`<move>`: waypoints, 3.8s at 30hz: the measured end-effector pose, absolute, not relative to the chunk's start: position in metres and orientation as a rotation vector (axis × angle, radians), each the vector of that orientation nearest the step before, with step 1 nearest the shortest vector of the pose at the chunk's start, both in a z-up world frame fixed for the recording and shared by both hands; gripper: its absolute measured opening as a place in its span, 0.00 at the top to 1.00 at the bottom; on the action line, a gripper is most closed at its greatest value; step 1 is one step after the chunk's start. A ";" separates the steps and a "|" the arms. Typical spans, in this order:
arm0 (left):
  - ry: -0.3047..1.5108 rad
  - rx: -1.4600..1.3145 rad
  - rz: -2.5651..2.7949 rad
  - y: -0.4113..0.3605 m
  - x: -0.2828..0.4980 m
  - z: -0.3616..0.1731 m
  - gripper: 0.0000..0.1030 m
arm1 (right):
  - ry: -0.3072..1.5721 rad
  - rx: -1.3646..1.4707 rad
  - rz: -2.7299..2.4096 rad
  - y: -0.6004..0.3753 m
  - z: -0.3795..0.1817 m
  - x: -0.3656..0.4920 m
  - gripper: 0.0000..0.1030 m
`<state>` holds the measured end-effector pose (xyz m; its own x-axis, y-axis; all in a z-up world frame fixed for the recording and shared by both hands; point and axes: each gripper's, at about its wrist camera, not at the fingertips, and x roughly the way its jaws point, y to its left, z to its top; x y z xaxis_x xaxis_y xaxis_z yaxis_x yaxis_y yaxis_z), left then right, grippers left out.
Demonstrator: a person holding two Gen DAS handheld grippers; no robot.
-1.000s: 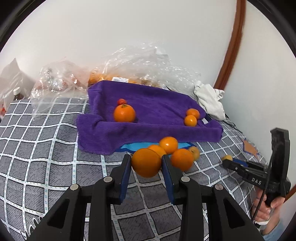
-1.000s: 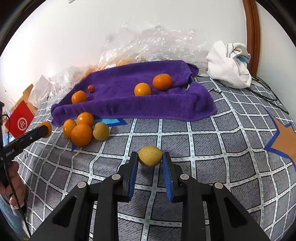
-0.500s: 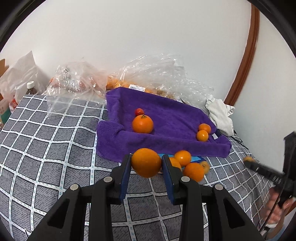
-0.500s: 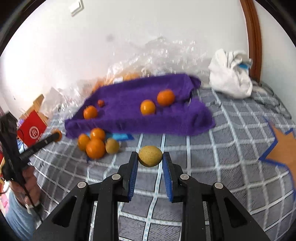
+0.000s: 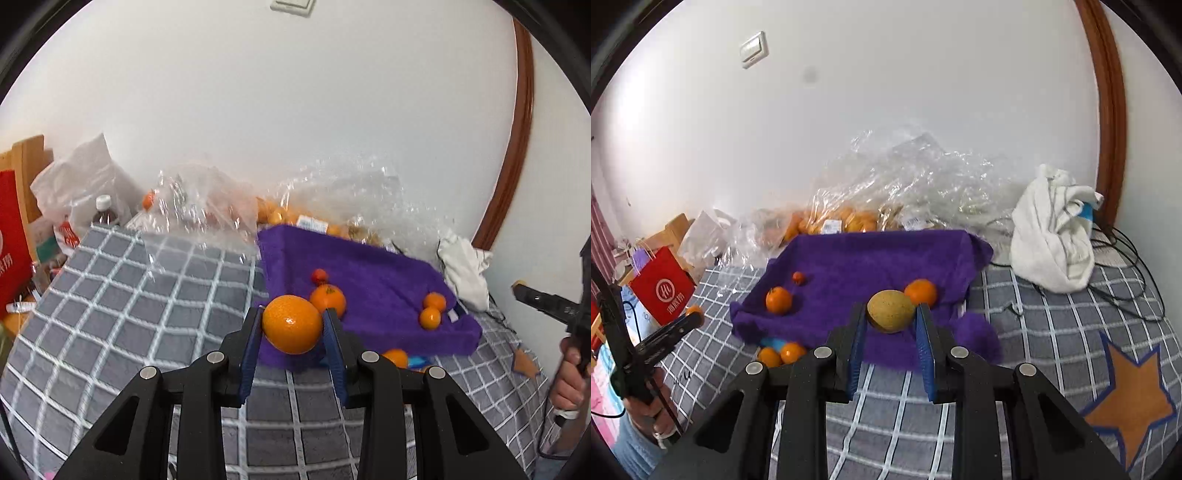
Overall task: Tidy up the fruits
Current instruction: 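Lift the tangerine with the left tool while the right tool carries the yellow fruit toward the towel, then carry both fruits over the purple towel and open both tools, then grasp another pale yellow fruit from the bed with the right tool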
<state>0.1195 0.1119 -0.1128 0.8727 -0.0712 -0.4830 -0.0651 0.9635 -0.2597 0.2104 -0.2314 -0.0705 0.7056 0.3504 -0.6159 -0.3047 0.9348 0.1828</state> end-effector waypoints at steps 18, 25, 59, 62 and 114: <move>0.539 -0.208 0.022 0.080 0.195 -0.087 0.69 | 0.892 0.004 0.362 -0.215 -0.159 0.277 0.74; 0.638 -0.184 0.020 0.032 0.256 -0.103 0.69 | 0.939 0.045 0.362 -0.223 -0.172 0.280 0.74; 0.825 -0.187 -0.020 0.010 0.289 -0.134 0.63 | 0.847 0.100 0.366 -0.224 -0.151 0.270 0.64; 0.801 -0.176 -0.018 0.015 0.270 -0.126 0.62 | 0.799 0.073 0.365 -0.221 -0.143 0.263 0.59; 0.771 -0.399 -0.197 0.086 0.173 -0.174 0.61 | 0.886 -0.127 0.285 -0.177 -0.161 0.195 0.74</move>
